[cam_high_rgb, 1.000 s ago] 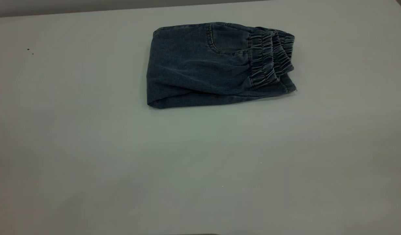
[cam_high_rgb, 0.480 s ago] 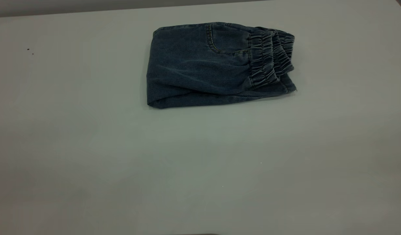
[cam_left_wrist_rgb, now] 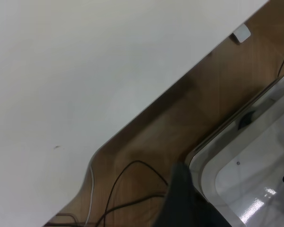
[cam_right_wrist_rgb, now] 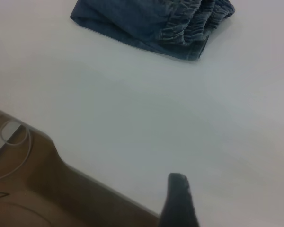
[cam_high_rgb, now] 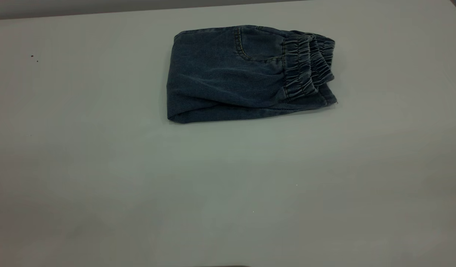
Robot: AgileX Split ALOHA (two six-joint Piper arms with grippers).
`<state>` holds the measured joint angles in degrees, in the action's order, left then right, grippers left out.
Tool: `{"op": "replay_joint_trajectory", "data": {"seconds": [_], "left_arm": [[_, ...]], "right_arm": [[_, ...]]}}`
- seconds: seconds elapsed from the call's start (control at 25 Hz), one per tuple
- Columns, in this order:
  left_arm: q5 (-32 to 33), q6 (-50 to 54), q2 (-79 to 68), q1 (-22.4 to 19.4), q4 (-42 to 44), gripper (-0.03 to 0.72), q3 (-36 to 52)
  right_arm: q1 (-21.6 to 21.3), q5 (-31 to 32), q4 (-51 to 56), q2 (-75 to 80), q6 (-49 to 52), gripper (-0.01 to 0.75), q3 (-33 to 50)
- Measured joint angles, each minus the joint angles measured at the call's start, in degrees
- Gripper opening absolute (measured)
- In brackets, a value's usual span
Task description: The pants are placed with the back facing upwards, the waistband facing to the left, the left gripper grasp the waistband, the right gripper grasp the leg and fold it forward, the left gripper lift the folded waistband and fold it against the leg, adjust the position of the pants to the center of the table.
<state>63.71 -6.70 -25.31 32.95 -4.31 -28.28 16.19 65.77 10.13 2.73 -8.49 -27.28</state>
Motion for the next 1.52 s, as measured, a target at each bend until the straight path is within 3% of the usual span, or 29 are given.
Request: {"op": "replay_joint_trajectory", "data": {"seconds": [0.4,0.6,0.8,0.92,1.0,1.16,1.52], "left_arm": [[0.0,-0.2,2.9,-1.3,-0.2,0.531,0.0],[0.0,-0.2,10.3,-12.2,-0.2,0.531,0.0],[0.3,-0.3,19.4,-24.2,-0.2,0.531,0.0],[0.5,-0.3,23.8,-28.9,-0.2,0.531,0.0],[0.7,-0.3,25.7,-31.0,-0.2,0.531,0.0],[1.1,-0.3,26.3,-32.4,-0.2,0.531,0.0],[1.1,-0.3,26.3,-32.5,-0.2,0.531,0.0]], "right_arm": [[0.0,0.0,0.0,0.0,0.1,0.47,0.0],[-2.2,0.0,0.0,0.0,0.1,0.47,0.0],[-12.0,0.0,0.0,-1.9,0.1,0.47,0.0],[-18.5,0.0,0.0,-3.2,0.1,0.47,0.0],[-20.6,0.0,0.0,-3.4,0.1,0.47,0.0],[-20.8,0.0,0.0,-3.4,0.1,0.47,0.0],[-17.2,0.0,0.0,-3.4,0.1,0.47,0.0]]}}
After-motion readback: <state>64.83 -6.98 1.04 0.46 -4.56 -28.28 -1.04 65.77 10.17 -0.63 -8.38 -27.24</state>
